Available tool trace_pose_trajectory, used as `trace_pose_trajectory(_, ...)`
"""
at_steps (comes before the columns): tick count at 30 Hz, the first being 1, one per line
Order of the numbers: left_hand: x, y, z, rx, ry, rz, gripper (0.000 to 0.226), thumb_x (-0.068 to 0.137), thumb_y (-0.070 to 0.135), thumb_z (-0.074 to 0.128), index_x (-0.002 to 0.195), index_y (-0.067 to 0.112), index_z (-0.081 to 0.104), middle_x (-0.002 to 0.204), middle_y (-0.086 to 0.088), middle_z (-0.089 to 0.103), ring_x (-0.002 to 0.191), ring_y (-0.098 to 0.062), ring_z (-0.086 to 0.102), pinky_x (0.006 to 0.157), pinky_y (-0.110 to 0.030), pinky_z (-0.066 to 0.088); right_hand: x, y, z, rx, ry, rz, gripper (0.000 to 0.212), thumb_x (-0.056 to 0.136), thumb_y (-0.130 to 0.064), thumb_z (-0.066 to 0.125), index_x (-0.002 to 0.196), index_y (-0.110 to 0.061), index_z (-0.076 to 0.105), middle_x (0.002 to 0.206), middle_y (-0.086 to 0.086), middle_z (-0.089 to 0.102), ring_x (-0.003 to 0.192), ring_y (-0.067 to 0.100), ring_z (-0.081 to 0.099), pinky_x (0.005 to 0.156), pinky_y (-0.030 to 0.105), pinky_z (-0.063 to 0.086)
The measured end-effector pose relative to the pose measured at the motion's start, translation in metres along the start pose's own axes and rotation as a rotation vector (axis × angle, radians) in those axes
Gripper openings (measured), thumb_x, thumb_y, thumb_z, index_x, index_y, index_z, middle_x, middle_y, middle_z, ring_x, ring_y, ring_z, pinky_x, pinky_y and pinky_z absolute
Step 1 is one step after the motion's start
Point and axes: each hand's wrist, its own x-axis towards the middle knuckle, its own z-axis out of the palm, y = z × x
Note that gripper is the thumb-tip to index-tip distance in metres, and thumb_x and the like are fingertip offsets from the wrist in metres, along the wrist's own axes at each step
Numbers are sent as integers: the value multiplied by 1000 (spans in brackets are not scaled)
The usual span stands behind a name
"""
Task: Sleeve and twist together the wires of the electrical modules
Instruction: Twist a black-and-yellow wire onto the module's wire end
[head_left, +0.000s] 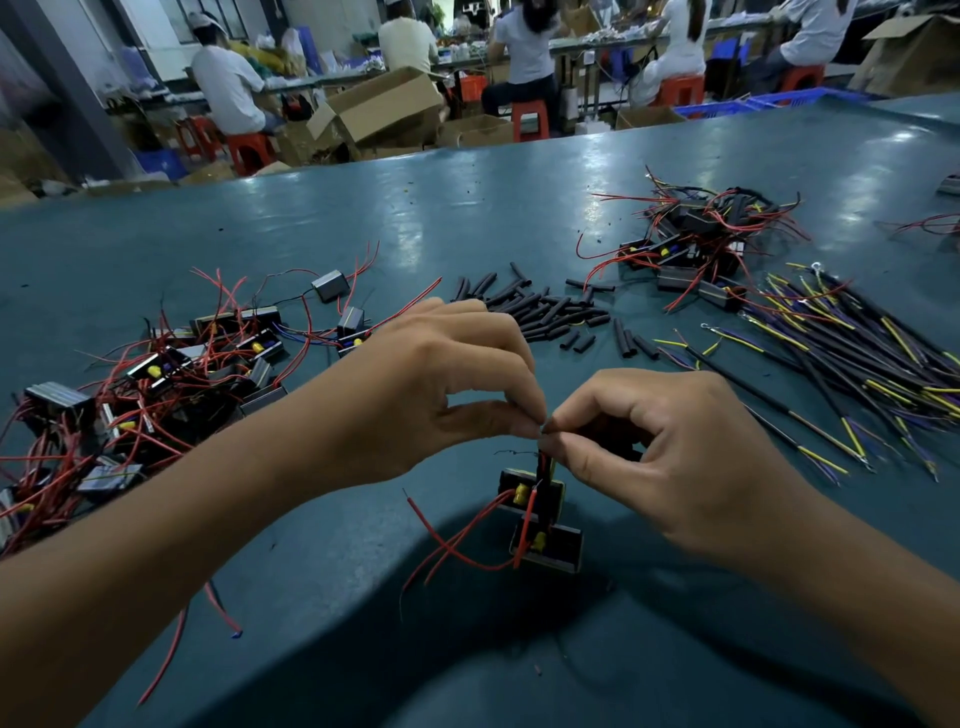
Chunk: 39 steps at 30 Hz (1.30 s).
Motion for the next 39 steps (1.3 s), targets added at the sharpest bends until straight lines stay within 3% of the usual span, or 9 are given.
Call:
trace_pose_trajectory(4, 0, 1, 2, -224, -110, -176, 19, 93, 37, 64, 89, 21, 73, 83, 8, 62, 80, -12, 54, 72, -26, 42, 1, -1, 0, -31, 2, -22, 6, 85, -24, 71, 81, -20, 73, 70, -15, 65, 65, 2, 60, 61, 10, 40)
trace_pose_trajectory(8, 1, 4, 1, -629, -239, -576, 32, 87, 41, 73, 83, 9, 73, 71, -19, 57, 65, -18, 44, 62, -33, 35, 1, -1, 0, -23, -1, -18, 7, 85, -26, 72, 81, -20, 73, 70, -16, 65, 64, 3, 60, 60, 11, 40)
trace_pose_trajectory(10, 2, 7, 4, -765, -245, -721, 28, 86, 32, 75, 78, 5, 72, 65, -7, 55, 62, -11, 42, 58, -25, 33, 1, 0, 0, 7, -4, -1, 6, 86, -24, 74, 82, -20, 74, 69, -16, 65, 63, 5, 61, 59, 11, 41)
trace_pose_trajectory(14, -3, 5, 0, -515, -138, -480, 5, 91, 19, 72, 89, 22, 74, 75, 6, 65, 65, -2, 52, 63, -15, 39, 0, 3, -2, 29, 0, 36, 8, 86, -24, 76, 79, -23, 73, 68, -13, 67, 61, 8, 61, 57, 18, 45)
trace_pose_trajectory(17, -10, 3, -2, -179, -40, -227, 23, 87, 10, 76, 100, 28, 71, 93, 12, 63, 80, -10, 55, 73, -15, 40, 0, 4, -1, 25, 8, 39, 8, 85, -27, 75, 78, -25, 72, 68, -14, 66, 59, 6, 59, 56, 14, 42)
trace_pose_trajectory(21, -9, 4, 0, 80, 29, -4, 13, 90, 33, 71, 99, 24, 74, 98, 8, 63, 86, -10, 55, 76, -34, 39, 0, 3, -1, 34, 1, 36, 5, 84, -24, 74, 79, -23, 72, 70, -16, 66, 60, 1, 59, 58, 8, 39)
trace_pose_trajectory(25, -4, 4, -2, 243, 72, 110, 16, 95, 35, 66, 95, 23, 76, 95, 4, 65, 81, -19, 56, 73, -33, 34, 0, 3, -2, 25, -10, 33, 9, 84, -18, 77, 79, -23, 72, 69, -17, 66, 60, 1, 59, 58, 8, 40)
trace_pose_trajectory(34, 3, 5, -4, 226, -30, 103, 19, 100, 35, 58, 94, 24, 71, 92, 8, 62, 83, -17, 53, 74, -34, 34, 0, 3, -2, 0, -12, 10, 9, 83, -13, 76, 79, -20, 72, 65, -21, 60, 58, -1, 55, 58, 7, 36)
trace_pose_trajectory(39, 3, 7, 2, -320, -178, -276, 15, 97, 28, 63, 86, 19, 67, 75, 7, 59, 71, -15, 50, 68, -33, 40, 0, 2, -2, 2, -15, -2, 7, 85, -24, 72, 79, -19, 72, 67, -15, 63, 60, 4, 57, 58, 11, 38)
